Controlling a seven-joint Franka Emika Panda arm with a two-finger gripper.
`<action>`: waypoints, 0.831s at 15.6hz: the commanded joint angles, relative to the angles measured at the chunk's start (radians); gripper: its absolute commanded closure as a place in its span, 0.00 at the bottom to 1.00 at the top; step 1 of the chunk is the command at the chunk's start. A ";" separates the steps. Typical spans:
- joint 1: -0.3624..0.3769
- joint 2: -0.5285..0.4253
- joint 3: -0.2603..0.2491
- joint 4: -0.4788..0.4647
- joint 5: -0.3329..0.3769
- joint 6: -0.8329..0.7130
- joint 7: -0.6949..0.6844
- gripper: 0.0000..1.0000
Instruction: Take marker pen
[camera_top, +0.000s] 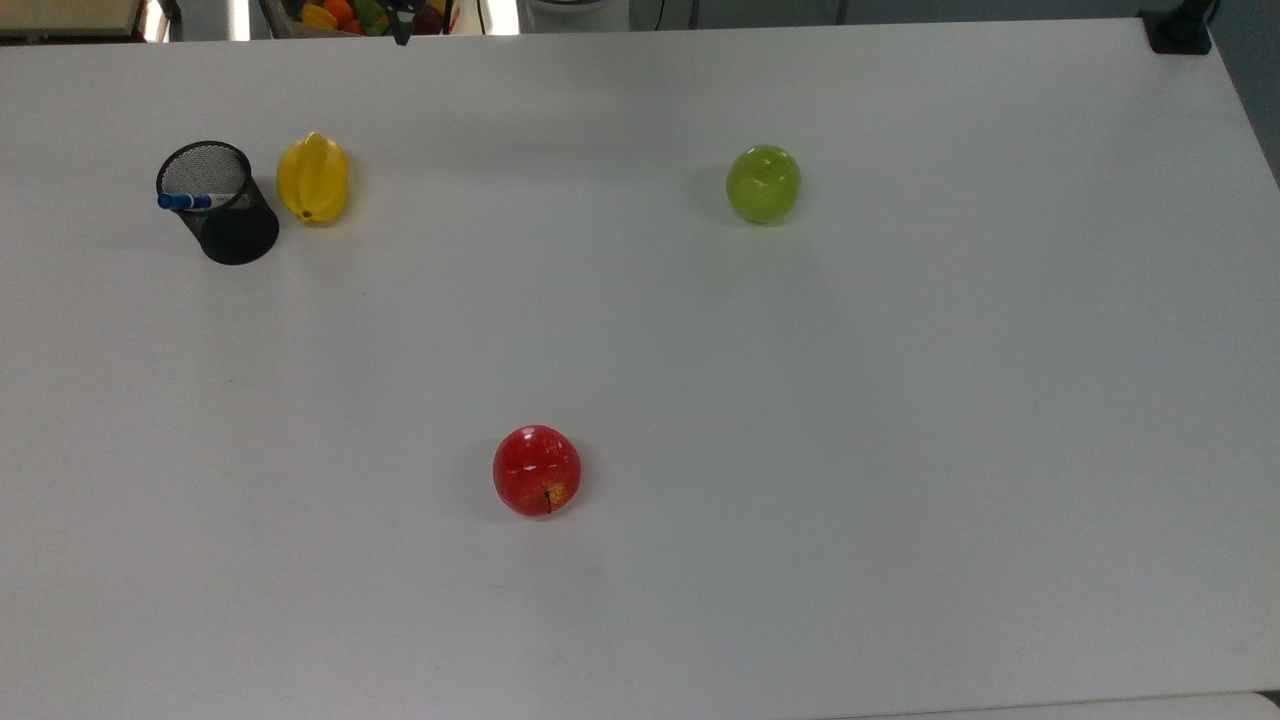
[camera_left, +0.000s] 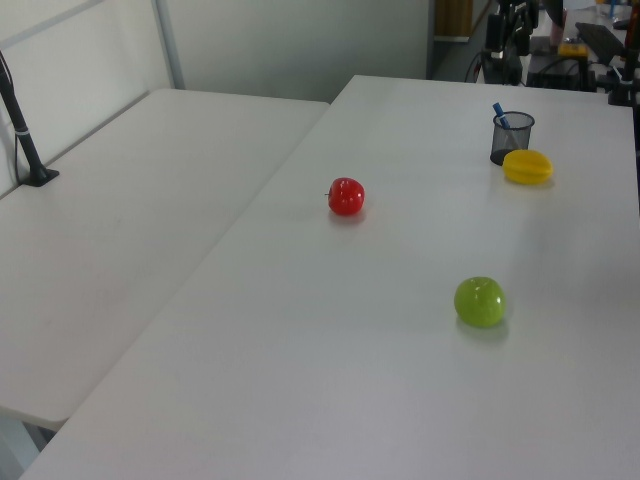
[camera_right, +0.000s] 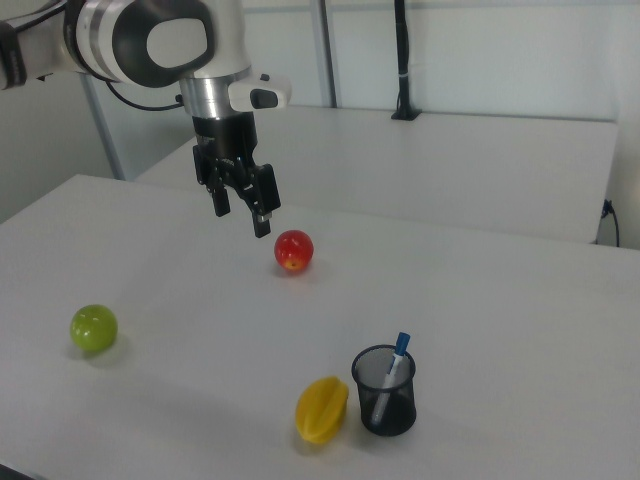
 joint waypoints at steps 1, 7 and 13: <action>0.003 0.002 -0.010 0.024 0.021 -0.001 0.007 0.00; 0.007 0.002 -0.023 0.023 0.021 0.002 0.006 0.00; -0.016 0.005 -0.023 0.020 0.023 0.027 0.003 0.00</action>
